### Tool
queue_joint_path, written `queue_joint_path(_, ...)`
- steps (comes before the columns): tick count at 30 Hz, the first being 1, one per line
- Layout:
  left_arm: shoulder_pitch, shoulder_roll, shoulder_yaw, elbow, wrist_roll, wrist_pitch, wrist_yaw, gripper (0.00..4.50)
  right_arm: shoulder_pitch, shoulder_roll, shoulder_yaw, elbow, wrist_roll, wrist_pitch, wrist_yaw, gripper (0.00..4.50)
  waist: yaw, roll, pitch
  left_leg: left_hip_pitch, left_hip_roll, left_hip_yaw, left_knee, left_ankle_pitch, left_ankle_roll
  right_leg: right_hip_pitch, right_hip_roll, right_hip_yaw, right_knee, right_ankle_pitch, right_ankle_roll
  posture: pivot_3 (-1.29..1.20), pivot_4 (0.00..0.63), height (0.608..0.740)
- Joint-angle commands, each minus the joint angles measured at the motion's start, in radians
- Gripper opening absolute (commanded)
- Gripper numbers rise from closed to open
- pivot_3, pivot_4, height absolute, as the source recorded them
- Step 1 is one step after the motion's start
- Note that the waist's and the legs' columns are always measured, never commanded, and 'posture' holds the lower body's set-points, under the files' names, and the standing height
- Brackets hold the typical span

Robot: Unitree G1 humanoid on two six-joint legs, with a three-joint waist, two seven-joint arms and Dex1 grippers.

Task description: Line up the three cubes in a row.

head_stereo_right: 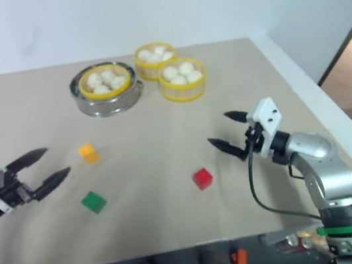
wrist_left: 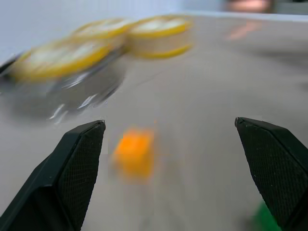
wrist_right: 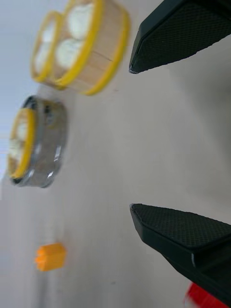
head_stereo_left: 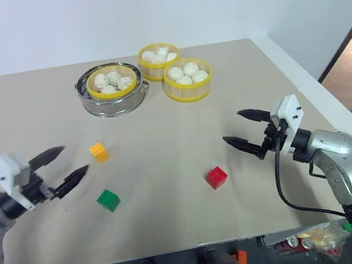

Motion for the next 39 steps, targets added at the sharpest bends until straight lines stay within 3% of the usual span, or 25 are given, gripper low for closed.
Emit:
queue_joint_path(1,-0.017,0.003,-0.119,-0.129,-0.027,0.075,-0.031,4.48,0.063,-0.052,0.040,-0.180,0.038,0.072,0.031,4.50,0.000,0.001,-0.001,0.000,-0.001,0.000,0.000,0.000,0.000,0.000,0.000,0.001,0.000,-0.001,0.001,0.00,0.150,0.740)
queue_joint_path(9,-0.122,-0.049,-0.346,-0.080,0.080,0.050,-0.110,4.48,0.179,-0.027,0.143,-0.345,-0.041,0.166,-0.121,4.50,-0.001,0.001,0.000,0.002,0.000,-0.002,0.001,-0.001,0.001,0.000,0.004,0.000,0.001,0.001,-0.002,0.00,0.150,0.740)
queue_joint_path(18,-0.180,-0.087,-0.385,-0.039,0.114,0.029,-0.139,4.48,0.199,0.012,0.171,-0.387,-0.079,0.269,-0.253,4.50,-0.001,0.001,0.000,0.000,0.000,-0.002,0.003,0.000,0.001,0.000,0.003,0.001,0.000,0.001,-0.001,0.00,0.150,0.740)
queue_joint_path(32,-0.170,-0.087,-0.388,-0.037,0.139,0.022,-0.161,4.48,0.233,0.073,0.211,-0.375,-0.073,0.369,-0.323,4.50,-0.001,0.001,0.000,0.000,-0.001,-0.003,0.003,0.000,0.001,0.000,0.003,0.001,0.000,0.001,0.000,0.00,0.150,0.740)
queue_joint_path(39,-0.164,-0.089,-0.391,-0.027,0.162,0.007,-0.168,4.50,0.225,0.087,0.209,-0.362,-0.070,0.400,-0.332,2.30,-0.001,0.001,0.000,0.000,0.000,-0.003,0.003,0.000,0.001,0.000,0.004,0.001,0.000,0.001,0.000,0.00,0.150,0.740)
